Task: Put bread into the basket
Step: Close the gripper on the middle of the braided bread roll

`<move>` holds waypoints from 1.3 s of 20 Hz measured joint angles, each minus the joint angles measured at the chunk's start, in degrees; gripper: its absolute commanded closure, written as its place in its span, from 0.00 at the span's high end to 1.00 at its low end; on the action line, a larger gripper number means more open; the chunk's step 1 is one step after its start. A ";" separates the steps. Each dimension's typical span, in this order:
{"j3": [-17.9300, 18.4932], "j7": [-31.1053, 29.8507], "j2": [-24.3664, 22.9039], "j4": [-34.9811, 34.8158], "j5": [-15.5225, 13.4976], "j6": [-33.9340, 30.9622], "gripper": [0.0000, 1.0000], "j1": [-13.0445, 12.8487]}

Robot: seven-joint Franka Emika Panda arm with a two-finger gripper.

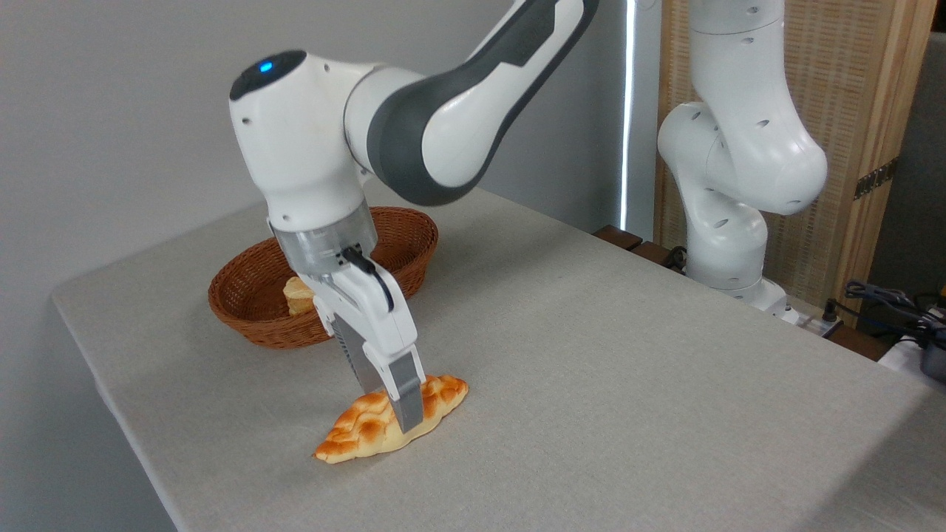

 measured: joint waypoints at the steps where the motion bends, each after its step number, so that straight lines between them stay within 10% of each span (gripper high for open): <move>1: 0.00 0.13 0.26 -0.02 0.00 0.00 1.00 0.02; 17: -0.85 0.25 1.45 -0.03 0.00 0.02 0.99 -1.69; 21: -1.27 0.25 1.47 -0.02 0.00 0.04 0.63 -1.81; 26: -1.52 2.08 1.47 -0.02 0.00 0.06 0.64 -1.77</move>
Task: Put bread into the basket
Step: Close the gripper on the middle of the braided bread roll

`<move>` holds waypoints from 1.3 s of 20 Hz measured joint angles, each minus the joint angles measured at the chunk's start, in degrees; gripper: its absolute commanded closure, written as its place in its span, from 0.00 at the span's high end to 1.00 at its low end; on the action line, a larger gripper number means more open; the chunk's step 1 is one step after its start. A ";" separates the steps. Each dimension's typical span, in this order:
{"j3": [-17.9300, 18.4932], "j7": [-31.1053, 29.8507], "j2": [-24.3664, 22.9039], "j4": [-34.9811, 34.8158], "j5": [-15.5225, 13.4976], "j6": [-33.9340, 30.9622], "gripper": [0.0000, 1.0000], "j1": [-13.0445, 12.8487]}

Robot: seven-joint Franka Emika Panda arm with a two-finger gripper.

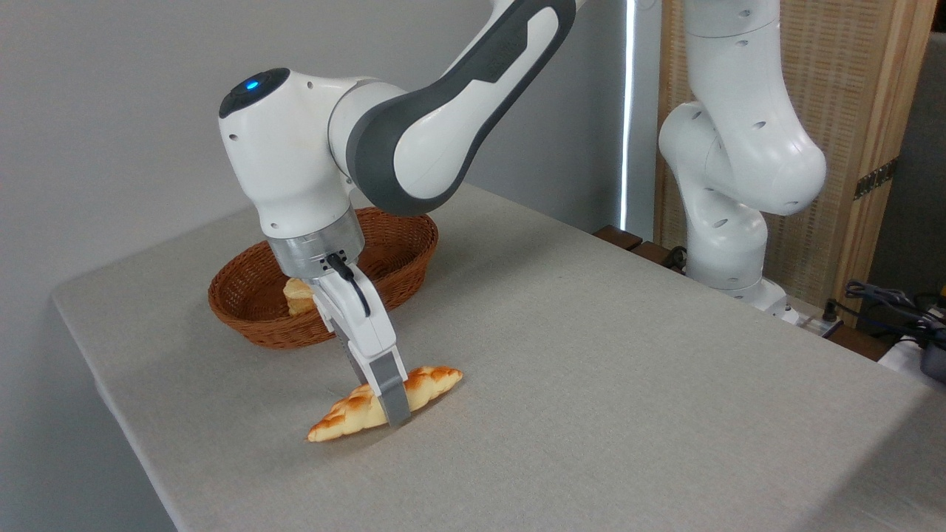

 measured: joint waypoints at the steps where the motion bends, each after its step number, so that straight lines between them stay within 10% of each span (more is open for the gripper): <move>1: 0.01 0.14 0.00 0.01 0.00 0.00 0.64 0.03; 19: 0.02 0.18 -0.02 0.40 0.00 0.00 0.64 0.12; 26: 0.02 0.18 -0.02 0.43 0.00 0.00 0.46 0.12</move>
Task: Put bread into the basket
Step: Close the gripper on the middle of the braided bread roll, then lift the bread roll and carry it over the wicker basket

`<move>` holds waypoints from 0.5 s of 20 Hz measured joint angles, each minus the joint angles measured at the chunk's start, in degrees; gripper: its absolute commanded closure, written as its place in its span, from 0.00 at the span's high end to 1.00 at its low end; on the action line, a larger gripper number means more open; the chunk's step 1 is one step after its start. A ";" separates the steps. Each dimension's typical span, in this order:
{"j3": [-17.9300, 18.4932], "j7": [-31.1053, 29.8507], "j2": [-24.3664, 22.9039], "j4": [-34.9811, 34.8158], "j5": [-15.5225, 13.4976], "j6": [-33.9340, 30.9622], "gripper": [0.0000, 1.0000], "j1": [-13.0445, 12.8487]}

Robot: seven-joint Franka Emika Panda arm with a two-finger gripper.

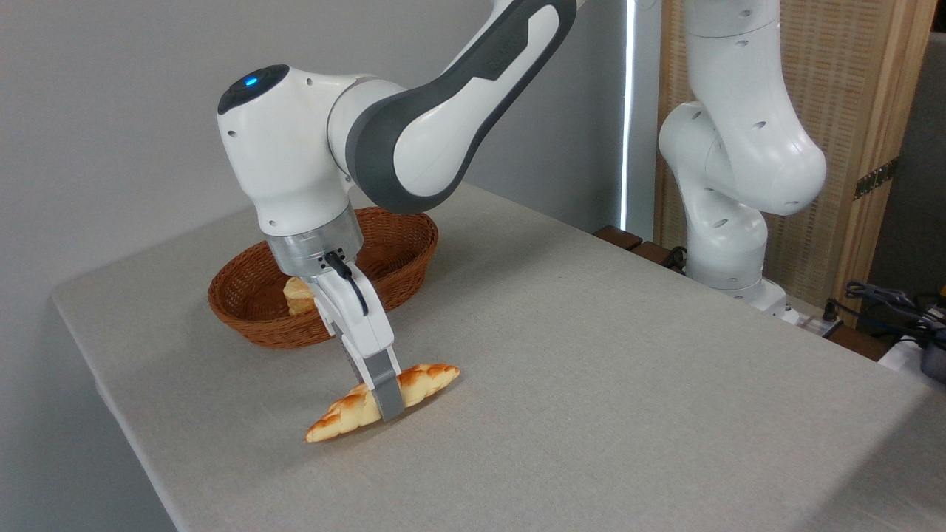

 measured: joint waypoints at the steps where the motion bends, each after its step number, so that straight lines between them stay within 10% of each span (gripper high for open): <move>1: 0.00 0.00 0.00 0.02 0.00 0.00 0.46 0.00; 10: 0.00 0.00 -0.28 0.30 0.00 0.03 0.46 0.00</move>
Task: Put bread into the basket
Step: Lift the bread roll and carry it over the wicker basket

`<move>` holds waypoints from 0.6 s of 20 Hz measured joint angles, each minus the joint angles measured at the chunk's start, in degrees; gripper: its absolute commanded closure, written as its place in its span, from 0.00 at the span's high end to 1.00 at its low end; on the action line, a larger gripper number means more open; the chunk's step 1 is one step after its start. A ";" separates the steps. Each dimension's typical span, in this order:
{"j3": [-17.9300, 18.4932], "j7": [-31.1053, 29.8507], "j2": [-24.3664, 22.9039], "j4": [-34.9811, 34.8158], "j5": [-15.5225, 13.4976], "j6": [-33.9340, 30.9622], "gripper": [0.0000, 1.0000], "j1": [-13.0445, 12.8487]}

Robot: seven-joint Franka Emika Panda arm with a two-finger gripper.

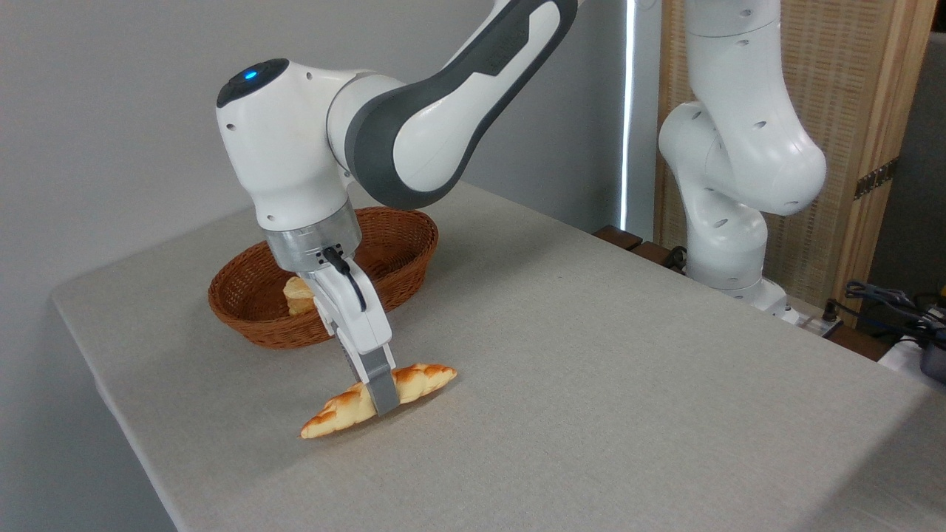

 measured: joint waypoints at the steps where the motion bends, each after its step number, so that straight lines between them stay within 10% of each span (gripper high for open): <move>1: 0.00 0.00 -0.01 0.04 0.00 0.00 0.46 0.00; 12: -3.04 -0.29 -2.03 4.18 -7.57 0.17 0.48 -0.12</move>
